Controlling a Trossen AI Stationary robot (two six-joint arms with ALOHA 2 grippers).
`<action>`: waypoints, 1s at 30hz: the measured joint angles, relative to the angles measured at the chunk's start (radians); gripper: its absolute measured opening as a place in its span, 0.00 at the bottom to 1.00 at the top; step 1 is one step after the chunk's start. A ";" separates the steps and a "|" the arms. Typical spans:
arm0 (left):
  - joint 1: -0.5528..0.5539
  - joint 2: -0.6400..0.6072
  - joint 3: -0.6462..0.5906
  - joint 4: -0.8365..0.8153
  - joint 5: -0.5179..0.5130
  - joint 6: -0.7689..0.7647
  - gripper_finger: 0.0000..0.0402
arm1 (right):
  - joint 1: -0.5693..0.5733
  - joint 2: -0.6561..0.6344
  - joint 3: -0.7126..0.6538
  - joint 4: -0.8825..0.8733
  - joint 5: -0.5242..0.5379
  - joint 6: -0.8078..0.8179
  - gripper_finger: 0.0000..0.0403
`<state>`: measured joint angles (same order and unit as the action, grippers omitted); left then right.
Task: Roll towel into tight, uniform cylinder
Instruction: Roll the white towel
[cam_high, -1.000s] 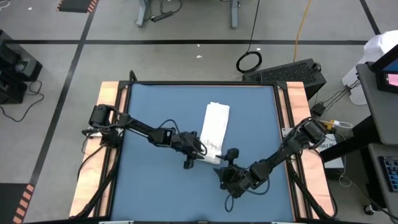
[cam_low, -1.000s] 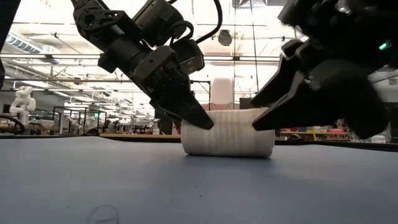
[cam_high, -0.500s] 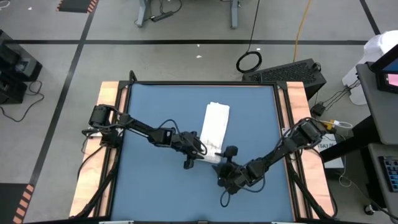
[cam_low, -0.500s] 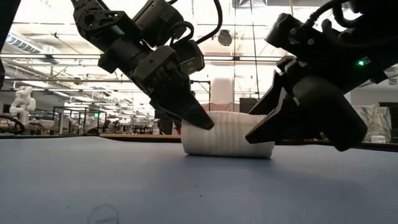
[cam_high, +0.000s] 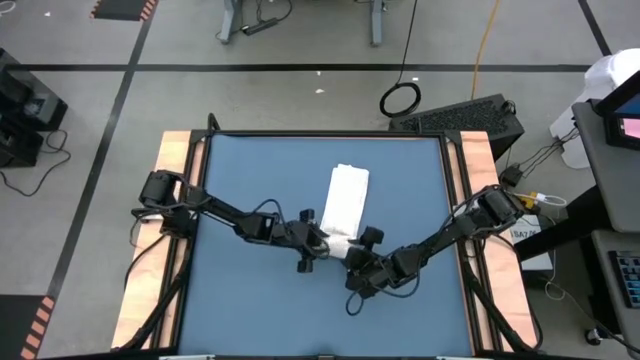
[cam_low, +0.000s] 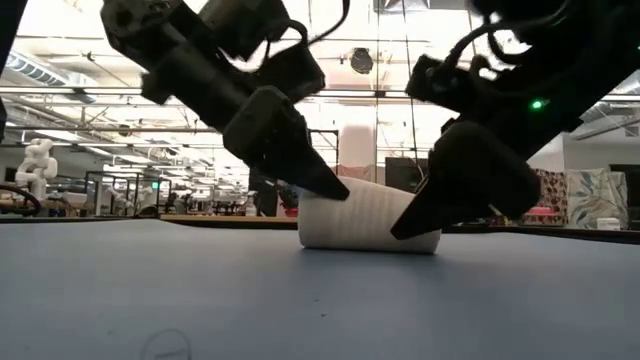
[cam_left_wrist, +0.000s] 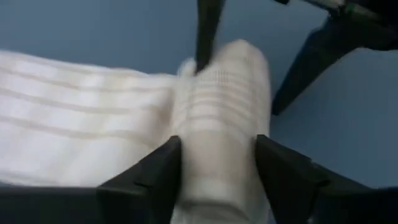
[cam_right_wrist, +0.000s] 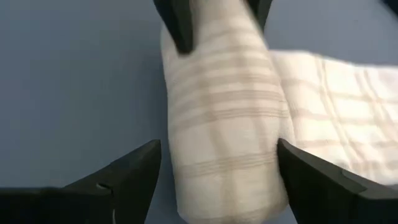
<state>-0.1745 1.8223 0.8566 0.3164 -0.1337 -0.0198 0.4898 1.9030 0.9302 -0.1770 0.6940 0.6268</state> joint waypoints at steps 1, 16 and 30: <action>-0.013 -0.012 0.000 0.000 -0.052 0.019 0.53 | -0.004 0.001 -0.001 -0.007 -0.010 0.012 0.74; -0.209 -0.046 -0.001 -0.016 -0.417 0.244 0.67 | -0.034 0.004 -0.004 -0.018 -0.055 0.022 0.74; -0.183 0.000 0.002 0.098 -0.370 0.358 0.67 | -0.039 0.003 -0.004 0.007 -0.064 -0.089 0.74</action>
<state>-0.3571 1.8223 0.8589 0.4143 -0.5040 0.3383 0.4507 1.9064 0.9260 -0.1697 0.6300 0.5377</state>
